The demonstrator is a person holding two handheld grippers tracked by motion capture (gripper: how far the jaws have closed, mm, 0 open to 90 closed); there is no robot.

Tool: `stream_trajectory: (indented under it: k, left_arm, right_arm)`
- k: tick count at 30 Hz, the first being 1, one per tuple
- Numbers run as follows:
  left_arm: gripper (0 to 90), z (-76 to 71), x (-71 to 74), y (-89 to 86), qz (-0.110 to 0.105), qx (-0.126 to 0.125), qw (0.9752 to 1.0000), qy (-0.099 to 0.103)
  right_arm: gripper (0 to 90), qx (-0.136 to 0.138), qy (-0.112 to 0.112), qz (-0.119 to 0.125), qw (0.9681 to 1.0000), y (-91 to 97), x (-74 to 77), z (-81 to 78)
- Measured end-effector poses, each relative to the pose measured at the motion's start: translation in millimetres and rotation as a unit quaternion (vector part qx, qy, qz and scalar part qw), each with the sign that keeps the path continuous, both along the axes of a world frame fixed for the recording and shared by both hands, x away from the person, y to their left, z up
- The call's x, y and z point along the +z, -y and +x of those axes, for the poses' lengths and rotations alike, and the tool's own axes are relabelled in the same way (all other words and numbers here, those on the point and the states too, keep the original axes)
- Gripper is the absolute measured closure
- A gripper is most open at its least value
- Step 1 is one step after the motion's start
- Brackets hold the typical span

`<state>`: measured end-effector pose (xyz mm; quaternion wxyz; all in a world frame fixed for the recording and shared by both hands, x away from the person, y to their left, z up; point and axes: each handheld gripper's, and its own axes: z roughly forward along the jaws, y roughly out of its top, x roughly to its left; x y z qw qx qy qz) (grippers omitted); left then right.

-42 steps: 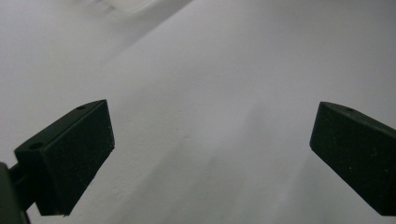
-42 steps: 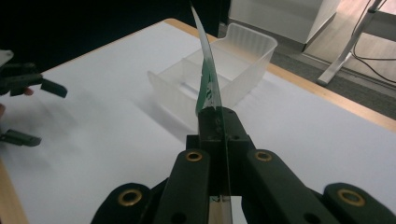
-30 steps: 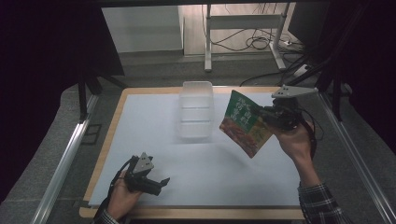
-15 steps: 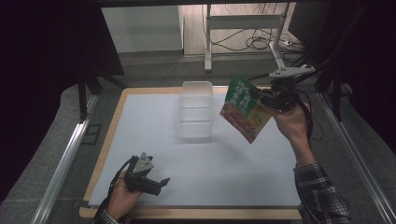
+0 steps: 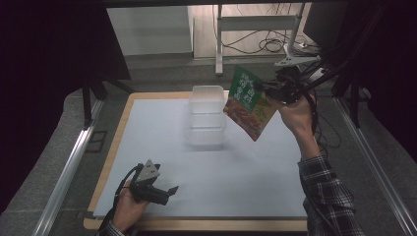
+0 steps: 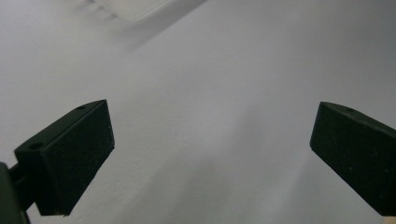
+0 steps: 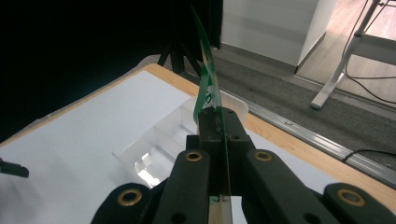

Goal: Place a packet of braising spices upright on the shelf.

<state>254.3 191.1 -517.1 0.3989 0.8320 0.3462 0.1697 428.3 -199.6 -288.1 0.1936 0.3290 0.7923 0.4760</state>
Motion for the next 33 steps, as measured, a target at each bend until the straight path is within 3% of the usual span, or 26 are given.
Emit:
stream_trajectory:
  k: [17, 33]
  left_arm:
    - [0.0, -0.3, 0.0, 1.4, 0.002, -0.002, 1.0000, 0.001]
    - [0.0, -1.0, 1.2, 0.3, 0.002, 0.001, 1.0000, 0.007]
  right_arm:
    - [89.0, 0.021, 0.006, 0.027, 0.9994, -36.5, 14.4, 41.3]
    - [89.0, 0.034, 0.017, 0.044, 0.9983, -75.8, 8.4, 80.0]
